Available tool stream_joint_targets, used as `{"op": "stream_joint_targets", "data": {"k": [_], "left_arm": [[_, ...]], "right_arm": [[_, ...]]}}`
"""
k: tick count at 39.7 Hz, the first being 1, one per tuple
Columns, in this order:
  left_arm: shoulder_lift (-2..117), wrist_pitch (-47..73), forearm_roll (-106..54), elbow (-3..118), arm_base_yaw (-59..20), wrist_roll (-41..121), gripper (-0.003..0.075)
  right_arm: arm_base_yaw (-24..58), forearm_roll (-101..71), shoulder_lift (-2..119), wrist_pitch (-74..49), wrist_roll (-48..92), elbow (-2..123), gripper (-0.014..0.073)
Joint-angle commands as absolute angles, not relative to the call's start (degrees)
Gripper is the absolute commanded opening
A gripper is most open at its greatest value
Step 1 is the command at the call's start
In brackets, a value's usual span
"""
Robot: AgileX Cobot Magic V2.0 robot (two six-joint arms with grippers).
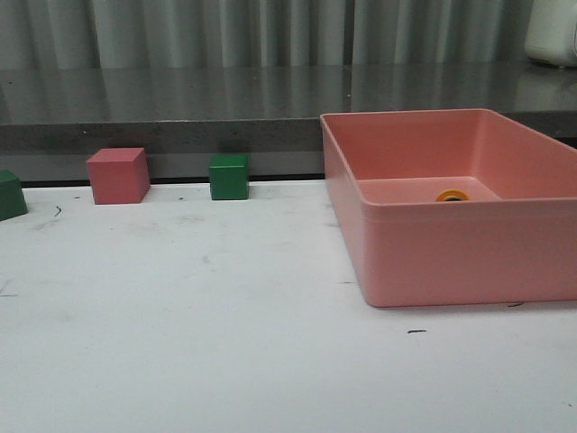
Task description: Place and stand button with both arms
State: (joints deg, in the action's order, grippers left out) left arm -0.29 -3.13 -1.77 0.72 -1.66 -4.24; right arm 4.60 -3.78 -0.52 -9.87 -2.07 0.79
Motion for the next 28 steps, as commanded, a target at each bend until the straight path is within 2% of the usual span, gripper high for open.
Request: {"op": "stream_joint_targets", "data": {"k": [1, 6, 15, 21, 28], "left_arm": [[-0.79, -6.37, -2.26, 5.69, -1.92, -4.42, -0.002], [3.36, -0.93, 1.21, 13.32, -1.92, -4.33, -0.002], [17.86, 2.23, 1.7, 22.94, -1.92, -4.33, -0.002], [23.58, 1.5, 1.7, 24.74, -1.92, -4.33, -0.002], [24.23, 1.67, 1.7, 24.74, -1.92, -4.33, -0.002]], "right_arm": [[4.53, -4.23, -1.05, -6.65, -1.71, 6.47, -0.0062], [4.53, -4.04, 2.12, -11.82, -1.71, 13.83, -0.0062], [4.53, -4.04, 17.81, -17.63, -1.71, 25.14, -0.0062], [4.53, -4.04, 26.37, -17.76, -1.71, 28.56, -0.0062], [4.53, -4.04, 28.46, -16.35, -1.71, 29.06, -0.0042]]}}
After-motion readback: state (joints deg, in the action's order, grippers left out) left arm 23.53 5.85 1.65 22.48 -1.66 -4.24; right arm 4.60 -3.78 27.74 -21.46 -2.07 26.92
